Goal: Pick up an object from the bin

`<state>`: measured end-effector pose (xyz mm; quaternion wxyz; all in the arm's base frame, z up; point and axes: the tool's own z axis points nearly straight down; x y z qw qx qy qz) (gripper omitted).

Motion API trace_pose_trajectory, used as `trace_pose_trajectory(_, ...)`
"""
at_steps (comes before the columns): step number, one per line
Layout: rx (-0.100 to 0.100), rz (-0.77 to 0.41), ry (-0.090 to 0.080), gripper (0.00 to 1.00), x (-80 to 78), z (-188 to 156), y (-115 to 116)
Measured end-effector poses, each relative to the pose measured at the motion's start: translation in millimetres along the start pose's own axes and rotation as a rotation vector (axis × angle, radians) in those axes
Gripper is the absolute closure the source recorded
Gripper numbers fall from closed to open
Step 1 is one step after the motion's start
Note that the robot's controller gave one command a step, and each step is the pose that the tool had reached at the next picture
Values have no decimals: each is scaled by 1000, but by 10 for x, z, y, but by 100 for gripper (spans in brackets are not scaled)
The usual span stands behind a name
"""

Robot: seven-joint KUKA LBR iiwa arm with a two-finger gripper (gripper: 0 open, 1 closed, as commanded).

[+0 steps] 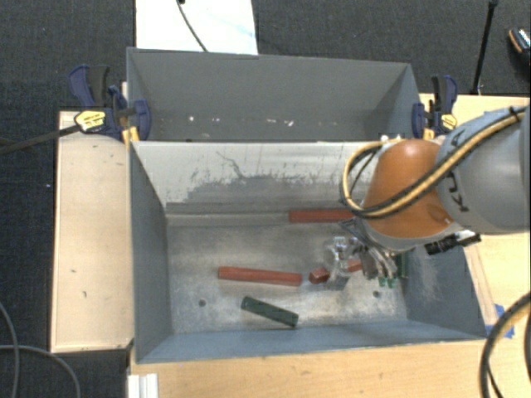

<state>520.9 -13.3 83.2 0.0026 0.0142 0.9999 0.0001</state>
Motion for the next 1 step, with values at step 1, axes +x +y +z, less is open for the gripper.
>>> trace_pose_trajectory(1,0,-1,-2,100,-19,-419,1)
